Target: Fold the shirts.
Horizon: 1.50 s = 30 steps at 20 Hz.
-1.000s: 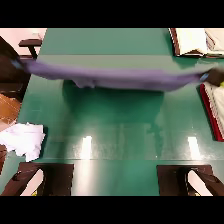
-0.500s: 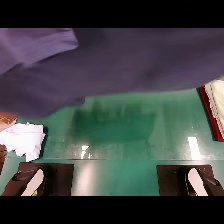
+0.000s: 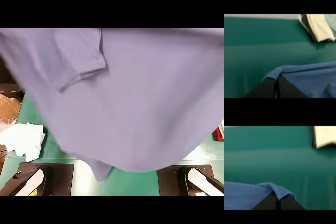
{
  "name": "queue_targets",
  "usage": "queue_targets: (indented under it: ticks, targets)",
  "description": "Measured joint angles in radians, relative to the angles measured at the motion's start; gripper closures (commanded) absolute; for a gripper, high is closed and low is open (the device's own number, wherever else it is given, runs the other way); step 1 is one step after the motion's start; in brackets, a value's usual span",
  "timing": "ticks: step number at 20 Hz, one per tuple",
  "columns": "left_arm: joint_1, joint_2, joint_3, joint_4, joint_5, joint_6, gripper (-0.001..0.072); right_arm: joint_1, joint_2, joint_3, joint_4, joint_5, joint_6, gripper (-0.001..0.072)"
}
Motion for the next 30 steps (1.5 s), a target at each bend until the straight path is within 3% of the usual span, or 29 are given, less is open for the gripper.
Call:
queue_targets:
  ticks: [7, 12, 15, 20, 26, 27, 28, 29, 30]
  targets:
    - [-0.141, -0.368, -0.185, 0.092, 0.056, 0.06, 0.0682, 0.234, -0.333, -0.239, -0.183, -0.097, 0.015, 0.0696]
    - [-0.195, -0.604, -0.128, 0.147, 0.229, 0.081, 0.0681, 0.276, -0.577, -0.099, -0.19, -0.211, 0.018, 0.0696]
    - [-0.195, -0.663, -0.063, 0.159, 0.252, 0.086, 0.068, 0.28, -0.656, 0.02, -0.19, -0.22, 0.018, 0.0695]
    - [-0.184, -0.692, -0.041, 0.174, 0.085, 0.101, 0.0681, 0.286, -0.689, 0.053, -0.202, -0.115, -0.006, 0.0696]
    - [-0.182, -0.698, -0.213, 0.18, -0.008, 0.107, 0.0679, 0.312, -0.622, -0.194, -0.205, -0.137, -0.016, 0.0695]
    - [-0.182, -0.698, -0.242, 0.179, -0.013, 0.107, 0.0639, 0.315, -0.606, -0.236, -0.203, -0.156, -0.017, 0.0692]
    - [-0.182, -0.698, -0.269, 0.179, -0.012, 0.107, 0.0307, 0.316, -0.594, -0.271, -0.204, -0.171, -0.017, 0.058]
    - [-0.182, -0.698, -0.286, 0.18, -0.013, 0.106, 0.0135, 0.318, -0.581, -0.302, -0.204, -0.182, -0.017, 0.0262]
    - [-0.182, -0.698, -0.301, 0.179, -0.013, 0.103, 0.0178, 0.318, -0.569, -0.327, -0.203, -0.188, -0.018, 0.015]
